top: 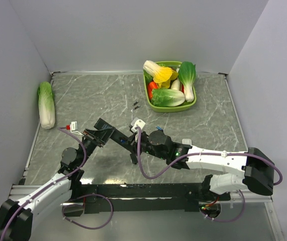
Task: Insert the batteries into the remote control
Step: Load the battery into the remote control.
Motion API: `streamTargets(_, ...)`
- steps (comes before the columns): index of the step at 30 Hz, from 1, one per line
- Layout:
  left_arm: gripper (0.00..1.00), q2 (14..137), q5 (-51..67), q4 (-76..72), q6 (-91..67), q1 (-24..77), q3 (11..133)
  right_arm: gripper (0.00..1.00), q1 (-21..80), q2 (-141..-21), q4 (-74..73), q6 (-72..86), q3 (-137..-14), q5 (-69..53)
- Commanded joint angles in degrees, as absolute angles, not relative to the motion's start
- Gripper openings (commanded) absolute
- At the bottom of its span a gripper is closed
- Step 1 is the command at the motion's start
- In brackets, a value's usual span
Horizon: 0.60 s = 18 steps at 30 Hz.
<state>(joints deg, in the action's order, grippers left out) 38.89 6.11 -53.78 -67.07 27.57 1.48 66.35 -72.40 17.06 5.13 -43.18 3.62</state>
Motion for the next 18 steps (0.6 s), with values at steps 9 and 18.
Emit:
streamTargets(9,0.01,39.11,6.77,-65.39,-72.07,27.77,-4.75,0.45,67.06,-72.16,14.94,5.54,-44.56,1.49)
streamTargets(18,0.01,40.08,7.12,-65.48,-71.98,27.77,-4.48,0.54,67.15,-69.70,13.45,3.96,-44.91,3.51)
